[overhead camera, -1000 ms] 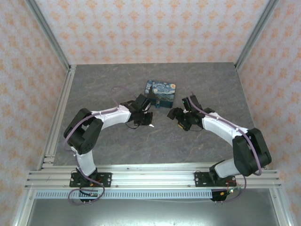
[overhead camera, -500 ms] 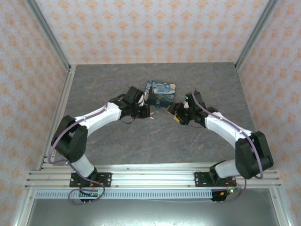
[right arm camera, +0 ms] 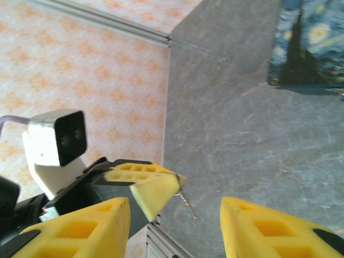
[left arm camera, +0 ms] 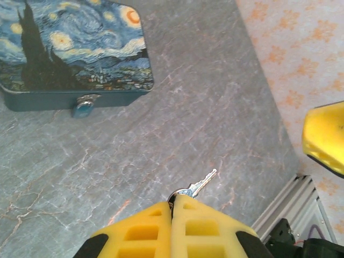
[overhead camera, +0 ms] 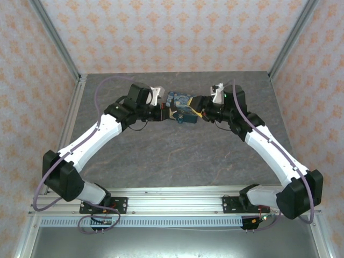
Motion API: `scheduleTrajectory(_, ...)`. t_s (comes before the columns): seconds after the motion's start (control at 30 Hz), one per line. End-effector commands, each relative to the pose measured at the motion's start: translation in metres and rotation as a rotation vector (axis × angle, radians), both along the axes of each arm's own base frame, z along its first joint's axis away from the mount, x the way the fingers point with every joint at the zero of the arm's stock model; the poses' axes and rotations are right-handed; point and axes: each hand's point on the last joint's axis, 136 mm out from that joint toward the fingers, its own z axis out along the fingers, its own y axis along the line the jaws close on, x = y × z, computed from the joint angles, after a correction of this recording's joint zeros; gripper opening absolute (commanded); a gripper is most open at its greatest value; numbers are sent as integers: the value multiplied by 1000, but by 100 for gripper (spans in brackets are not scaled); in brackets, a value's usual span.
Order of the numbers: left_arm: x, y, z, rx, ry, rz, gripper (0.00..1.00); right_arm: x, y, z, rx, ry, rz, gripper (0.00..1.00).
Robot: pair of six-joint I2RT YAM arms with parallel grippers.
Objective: Unlock the padlock with the key
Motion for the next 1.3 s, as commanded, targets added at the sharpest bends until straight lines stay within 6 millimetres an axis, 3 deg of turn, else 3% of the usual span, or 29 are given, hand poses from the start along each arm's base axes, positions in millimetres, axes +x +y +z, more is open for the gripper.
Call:
scheduleTrajectory(0.0, -8, 0, 23, -46, -14, -20, 0, -13, 9, 16, 5, -31, 61, 47)
scheduleTrajectory(0.2, -12, -1, 27, -76, 2, -20, 0, -14, 22, 25, 45, -45, 79, 44)
scheduleTrajectory(0.63, -19, -6, 42, -139, -2, -30, 0, -16, 47, 3, -4, 13, 131, 35)
scheduleTrajectory(0.93, -26, -7, 45, -149, -3, -48, 0, -9, 54, 2, 2, 26, 146, 32)
scheduleTrajectory(1.27, -28, -8, 46, -147, 2, -54, 0, -12, 58, 7, 36, 35, 164, 20)
